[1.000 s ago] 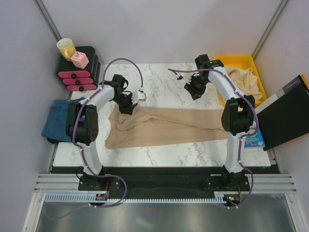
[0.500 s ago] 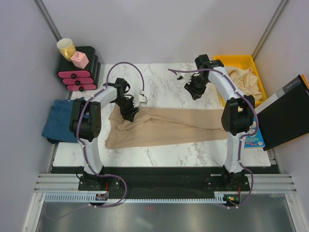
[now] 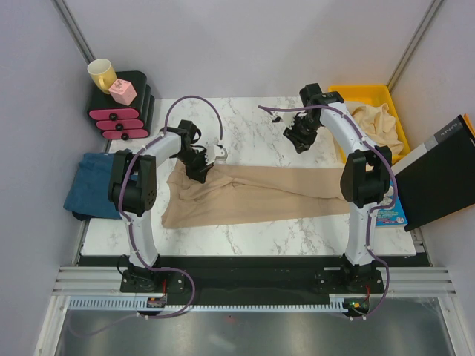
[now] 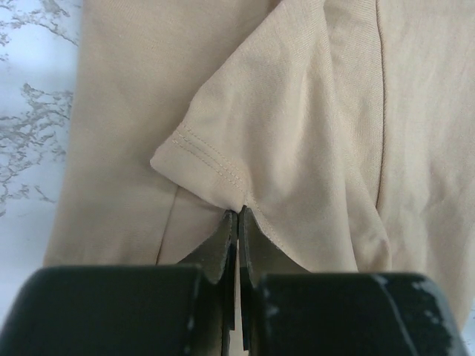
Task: Fold and stack the t-shirts
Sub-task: Fold the tshirt
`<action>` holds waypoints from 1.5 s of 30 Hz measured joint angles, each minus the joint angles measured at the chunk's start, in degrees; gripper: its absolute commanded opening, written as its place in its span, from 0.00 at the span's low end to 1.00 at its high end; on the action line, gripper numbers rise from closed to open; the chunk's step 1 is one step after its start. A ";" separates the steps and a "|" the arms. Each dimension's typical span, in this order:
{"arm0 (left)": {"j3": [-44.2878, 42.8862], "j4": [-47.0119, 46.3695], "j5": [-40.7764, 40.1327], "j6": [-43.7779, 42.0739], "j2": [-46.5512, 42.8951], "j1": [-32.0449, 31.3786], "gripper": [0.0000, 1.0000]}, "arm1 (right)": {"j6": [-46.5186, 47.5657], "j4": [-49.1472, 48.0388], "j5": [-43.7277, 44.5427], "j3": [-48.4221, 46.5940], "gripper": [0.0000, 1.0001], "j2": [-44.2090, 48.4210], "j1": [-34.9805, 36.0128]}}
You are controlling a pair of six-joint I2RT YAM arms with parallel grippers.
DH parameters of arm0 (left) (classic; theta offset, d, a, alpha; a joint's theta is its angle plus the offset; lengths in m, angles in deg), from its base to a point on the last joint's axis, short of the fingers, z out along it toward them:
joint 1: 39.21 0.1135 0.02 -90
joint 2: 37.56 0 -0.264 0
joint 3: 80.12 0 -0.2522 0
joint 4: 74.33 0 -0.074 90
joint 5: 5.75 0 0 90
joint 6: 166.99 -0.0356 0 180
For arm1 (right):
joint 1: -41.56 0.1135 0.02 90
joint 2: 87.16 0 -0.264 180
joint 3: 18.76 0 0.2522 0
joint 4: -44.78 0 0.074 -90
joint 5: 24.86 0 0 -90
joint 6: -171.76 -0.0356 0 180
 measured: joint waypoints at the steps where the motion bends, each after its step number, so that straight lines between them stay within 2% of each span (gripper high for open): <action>1: 0.00 0.02 0.00 0.00 0.00 0.02 0.02 | 0.00 0.00 0.15 -0.04 0.38 0.00 0.00; 8: 0.02 0.07 -0.02 0.15 -1.18 0.02 0.02 | 0.09 -0.02 0.76 -0.11 0.38 0.00 0.00; 19: 2.03 0.57 1.11 0.96 -11.78 -0.13 0.02 | 0.66 -0.09 1.27 -0.22 0.38 0.00 0.00; 37: 4.02 10.73 1.38 -2.75 -11.93 -2.93 0.03 | 2.14 -0.11 2.49 -0.22 0.38 0.04 0.00; 40: 4.02 12.07 1.51 -3.39 -11.93 -3.63 0.07 | 2.43 -0.11 2.78 -0.22 0.38 0.04 0.00; 43: 4.02 13.60 1.95 -3.89 -11.93 -4.44 0.16 | 2.75 -0.11 2.95 -0.22 0.38 0.04 0.00; 44: 4.02 14.14 2.32 -4.00 -11.93 -4.61 0.22 | 2.78 -0.11 3.02 -0.22 0.38 0.04 0.00; 45: 4.00 14.73 2.89 -4.07 -11.91 -4.83 0.23 | 2.80 -0.11 3.10 -0.22 0.38 0.04 0.00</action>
